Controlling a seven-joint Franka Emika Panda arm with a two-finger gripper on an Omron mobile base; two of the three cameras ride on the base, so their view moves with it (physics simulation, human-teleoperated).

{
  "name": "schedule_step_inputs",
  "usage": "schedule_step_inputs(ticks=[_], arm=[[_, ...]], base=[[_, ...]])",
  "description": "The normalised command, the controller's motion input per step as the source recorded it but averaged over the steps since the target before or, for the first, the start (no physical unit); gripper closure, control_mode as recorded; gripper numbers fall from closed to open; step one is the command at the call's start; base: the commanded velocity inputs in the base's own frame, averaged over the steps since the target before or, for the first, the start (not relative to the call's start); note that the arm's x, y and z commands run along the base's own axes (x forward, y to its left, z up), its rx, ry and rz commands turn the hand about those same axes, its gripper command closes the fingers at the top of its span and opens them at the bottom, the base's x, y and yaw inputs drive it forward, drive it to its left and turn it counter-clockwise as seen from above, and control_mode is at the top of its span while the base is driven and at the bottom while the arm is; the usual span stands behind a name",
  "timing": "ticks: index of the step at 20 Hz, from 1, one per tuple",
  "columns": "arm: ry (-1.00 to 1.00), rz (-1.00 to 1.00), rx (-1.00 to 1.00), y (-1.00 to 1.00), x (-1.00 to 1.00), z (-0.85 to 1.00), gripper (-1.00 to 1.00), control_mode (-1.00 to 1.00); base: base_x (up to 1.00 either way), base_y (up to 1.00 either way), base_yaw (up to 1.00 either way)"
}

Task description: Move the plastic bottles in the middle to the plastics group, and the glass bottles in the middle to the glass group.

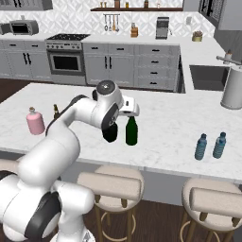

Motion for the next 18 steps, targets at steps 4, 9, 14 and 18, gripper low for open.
schedule_step_inputs(ticks=[4,9,14,18], arm=[[0.03,0.0,0.0,-0.06,0.25,-0.23,-1.0,-1.0],[0.04,0.0,0.0,-0.01,0.24,-0.17,-1.0,-1.0],[0.03,0.0,0.0,-0.06,0.21,-0.18,-1.0,-1.0],[0.02,0.0,0.0,-0.12,0.22,-0.16,-1.0,-1.0]], base=[[0.0,0.0,0.0],[0.0,0.0,0.0],[0.0,0.0,0.0],[0.0,0.0,0.0]])
